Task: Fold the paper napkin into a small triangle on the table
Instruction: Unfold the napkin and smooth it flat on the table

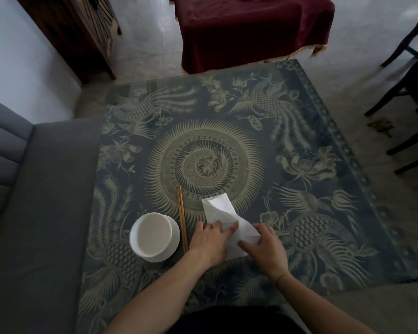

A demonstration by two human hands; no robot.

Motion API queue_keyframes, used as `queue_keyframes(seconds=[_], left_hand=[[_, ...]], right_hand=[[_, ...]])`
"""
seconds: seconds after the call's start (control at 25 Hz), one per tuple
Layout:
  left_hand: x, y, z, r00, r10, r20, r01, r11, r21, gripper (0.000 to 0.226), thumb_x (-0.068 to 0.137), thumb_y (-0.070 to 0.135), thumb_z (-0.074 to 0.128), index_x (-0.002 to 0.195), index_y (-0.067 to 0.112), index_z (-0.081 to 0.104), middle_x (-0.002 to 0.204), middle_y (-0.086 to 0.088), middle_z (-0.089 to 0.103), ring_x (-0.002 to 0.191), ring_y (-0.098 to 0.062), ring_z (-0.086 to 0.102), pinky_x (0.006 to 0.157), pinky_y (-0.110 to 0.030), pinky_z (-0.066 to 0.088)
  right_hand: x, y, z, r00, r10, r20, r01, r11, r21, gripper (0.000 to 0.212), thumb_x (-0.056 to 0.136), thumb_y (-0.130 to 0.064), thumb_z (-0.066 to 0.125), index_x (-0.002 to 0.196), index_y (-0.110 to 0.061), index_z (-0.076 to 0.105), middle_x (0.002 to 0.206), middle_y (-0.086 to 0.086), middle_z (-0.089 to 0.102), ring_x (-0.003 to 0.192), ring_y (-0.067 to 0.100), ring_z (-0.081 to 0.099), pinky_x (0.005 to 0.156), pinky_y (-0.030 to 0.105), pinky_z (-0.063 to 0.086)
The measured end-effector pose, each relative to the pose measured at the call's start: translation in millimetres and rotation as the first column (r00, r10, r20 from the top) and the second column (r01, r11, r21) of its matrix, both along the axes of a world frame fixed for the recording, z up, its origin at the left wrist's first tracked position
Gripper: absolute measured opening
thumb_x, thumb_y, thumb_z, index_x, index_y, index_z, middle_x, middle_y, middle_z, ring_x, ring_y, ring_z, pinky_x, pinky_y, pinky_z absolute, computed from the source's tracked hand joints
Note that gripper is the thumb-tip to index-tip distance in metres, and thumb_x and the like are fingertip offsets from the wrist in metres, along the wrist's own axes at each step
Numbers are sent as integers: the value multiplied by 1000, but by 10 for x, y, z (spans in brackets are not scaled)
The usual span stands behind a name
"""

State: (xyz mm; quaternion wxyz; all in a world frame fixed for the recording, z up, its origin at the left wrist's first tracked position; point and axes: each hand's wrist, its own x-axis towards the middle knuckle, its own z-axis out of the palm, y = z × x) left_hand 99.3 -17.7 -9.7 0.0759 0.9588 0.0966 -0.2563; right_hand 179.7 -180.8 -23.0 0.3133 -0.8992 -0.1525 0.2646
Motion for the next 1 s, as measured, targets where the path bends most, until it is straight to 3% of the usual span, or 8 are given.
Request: queue_keyframes(seconds=[0.08,0.12,0.28,0.44,0.72,0.88,1.0], left_hand=[[21,-4,-2,1000,8,-27,-8,1000,7,77,90,35,52,150,39,4,135,-15,46,122,-37,46,105,-57,21],[28,-2,-7,999,16,-34,-15,1000,6,78,90,34,52,150,40,3,134,-15,46,122,-37,46,106,-57,21],[25,8,-28,998,53,-42,-54,998,-24,76,90,36,51,149,41,5,135,-13,46,124,-37,44,110,-58,17],[11,6,-47,998,47,-50,-48,998,-34,80,87,41,54,149,43,3,135,-12,44,123,-37,44,109,-58,19],[-16,25,-24,999,45,-20,-45,999,-22,82,87,39,54,150,44,1,134,-9,45,121,-34,46,106,-55,22],[-39,39,-19,995,87,57,-86,996,-18,74,85,42,50,150,40,14,129,-4,50,117,-28,51,103,-51,29],[-62,32,-21,944,144,298,-159,987,27,57,83,48,47,136,28,45,115,-2,55,105,-26,57,89,-43,40]], right_hand=[[85,40,33,999,-34,39,33,999,27,21,73,-45,74,77,-29,61,81,-14,58,75,9,56,65,35,47],[122,35,35,998,-63,31,62,998,26,25,74,-43,73,69,-22,61,74,-10,59,70,12,57,64,37,48],[274,-136,-4,985,-168,-32,167,985,-40,30,83,-39,69,63,-18,60,62,-6,62,62,11,57,63,36,49],[454,-324,-23,995,-102,-11,99,982,-159,31,89,-42,63,64,-24,62,65,-9,63,64,11,57,60,33,47],[684,-413,8,987,152,43,-128,929,-346,36,90,-50,55,65,-24,58,68,-10,60,63,9,55,57,30,47],[723,-455,-11,923,301,240,-209,915,-344,30,88,-50,60,74,-25,51,78,-8,54,70,13,53,58,32,46],[755,-346,-4,745,445,497,-393,895,-211,30,82,-43,73,99,-20,63,99,1,63,90,23,59,70,37,50]])
